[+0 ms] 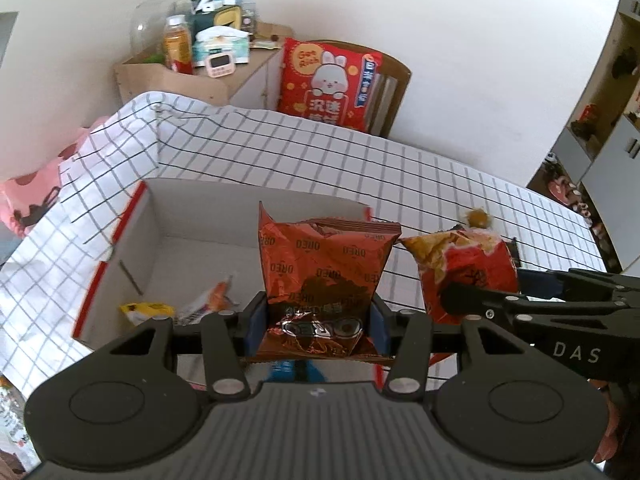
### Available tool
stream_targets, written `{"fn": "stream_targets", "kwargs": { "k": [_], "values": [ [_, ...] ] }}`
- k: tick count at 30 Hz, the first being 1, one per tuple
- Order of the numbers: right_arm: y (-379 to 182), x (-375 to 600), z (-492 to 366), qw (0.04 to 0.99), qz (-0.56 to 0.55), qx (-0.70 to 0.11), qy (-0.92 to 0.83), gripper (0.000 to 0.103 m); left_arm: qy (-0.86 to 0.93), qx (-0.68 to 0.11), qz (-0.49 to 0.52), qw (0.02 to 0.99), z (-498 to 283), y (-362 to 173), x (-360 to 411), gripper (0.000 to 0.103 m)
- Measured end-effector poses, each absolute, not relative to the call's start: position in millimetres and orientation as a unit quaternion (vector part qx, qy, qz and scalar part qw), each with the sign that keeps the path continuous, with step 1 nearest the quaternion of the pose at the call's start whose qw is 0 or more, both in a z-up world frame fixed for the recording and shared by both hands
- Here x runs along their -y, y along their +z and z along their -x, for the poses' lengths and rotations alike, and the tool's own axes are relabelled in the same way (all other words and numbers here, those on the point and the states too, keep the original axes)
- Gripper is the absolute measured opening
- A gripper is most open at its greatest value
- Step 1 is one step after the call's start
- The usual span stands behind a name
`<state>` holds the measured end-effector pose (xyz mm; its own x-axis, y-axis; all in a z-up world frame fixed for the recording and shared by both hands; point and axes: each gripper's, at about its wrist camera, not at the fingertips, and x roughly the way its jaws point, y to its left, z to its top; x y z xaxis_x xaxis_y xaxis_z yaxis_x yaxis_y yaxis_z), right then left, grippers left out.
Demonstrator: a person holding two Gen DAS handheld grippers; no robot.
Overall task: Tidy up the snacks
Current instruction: 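Carry the Oreo bag and red bag over the red box with both tools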
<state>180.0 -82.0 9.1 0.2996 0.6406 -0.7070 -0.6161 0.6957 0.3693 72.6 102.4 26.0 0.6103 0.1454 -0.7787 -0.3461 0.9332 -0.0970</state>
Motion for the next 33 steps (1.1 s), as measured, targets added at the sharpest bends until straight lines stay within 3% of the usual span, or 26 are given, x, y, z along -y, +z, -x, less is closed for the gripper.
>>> {"fn": "stream_targets", "kwargs": {
  "k": [22, 33],
  "values": [
    [-30, -44, -178, 0.774, 0.054, -0.479, 0.411, 0.062, 0.215, -0.455, 0.141, 0.852, -72, -16, -219, 0.050],
    [-66, -73, -187, 0.767, 0.106, -0.493, 0.397, 0.062, 0.220, -0.487, 0.127, 0.836, -95, -50, -231, 0.050]
  ]
}}
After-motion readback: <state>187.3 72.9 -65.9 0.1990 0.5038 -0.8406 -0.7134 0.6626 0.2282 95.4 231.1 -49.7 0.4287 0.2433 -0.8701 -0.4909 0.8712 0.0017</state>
